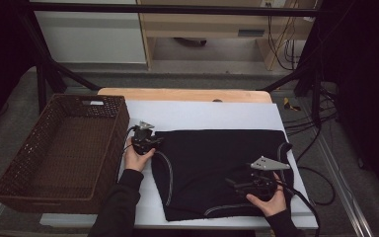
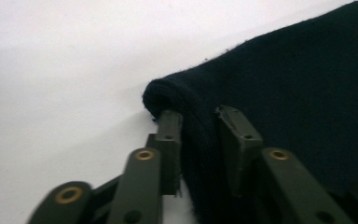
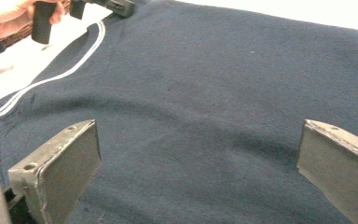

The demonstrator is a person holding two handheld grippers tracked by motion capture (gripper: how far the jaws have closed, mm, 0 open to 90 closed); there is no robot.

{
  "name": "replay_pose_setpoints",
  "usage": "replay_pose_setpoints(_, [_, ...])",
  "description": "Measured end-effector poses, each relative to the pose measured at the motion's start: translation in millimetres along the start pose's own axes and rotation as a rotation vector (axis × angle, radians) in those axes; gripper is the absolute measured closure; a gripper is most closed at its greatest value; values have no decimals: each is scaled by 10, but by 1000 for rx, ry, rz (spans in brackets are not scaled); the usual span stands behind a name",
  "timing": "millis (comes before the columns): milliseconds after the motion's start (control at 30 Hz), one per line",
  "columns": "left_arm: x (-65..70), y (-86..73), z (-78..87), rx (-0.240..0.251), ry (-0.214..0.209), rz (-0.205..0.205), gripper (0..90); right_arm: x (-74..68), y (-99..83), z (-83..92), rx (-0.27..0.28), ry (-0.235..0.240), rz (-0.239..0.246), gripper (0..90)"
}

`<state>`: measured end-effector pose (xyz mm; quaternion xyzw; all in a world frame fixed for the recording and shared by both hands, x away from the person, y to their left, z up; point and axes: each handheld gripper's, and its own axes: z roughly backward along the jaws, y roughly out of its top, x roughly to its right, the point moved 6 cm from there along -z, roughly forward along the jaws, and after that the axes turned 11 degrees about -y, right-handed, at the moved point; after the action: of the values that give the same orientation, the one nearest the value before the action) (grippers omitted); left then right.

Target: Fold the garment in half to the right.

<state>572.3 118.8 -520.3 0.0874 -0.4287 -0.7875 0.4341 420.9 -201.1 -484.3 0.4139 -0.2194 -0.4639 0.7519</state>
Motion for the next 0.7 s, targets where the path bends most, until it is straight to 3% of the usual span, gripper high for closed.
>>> replay_pose_setpoints(67, [31,0,-17,-1,-4,-13,776,-37,11,-3,2,4,4,7])
replay_pose_setpoints(200, [60,3,-27,-11,19,-53,797,-125,29,-22,-1,7,8,7])
replay_pose_setpoints(433, [51,-3,-26,-8,4,-55,802,-356,46,-111,-12,-7,39,7])
replay_pose_setpoints(700, [43,-9,-25,-3,-7,-65,803,-734,110,-216,12,36,44,9])
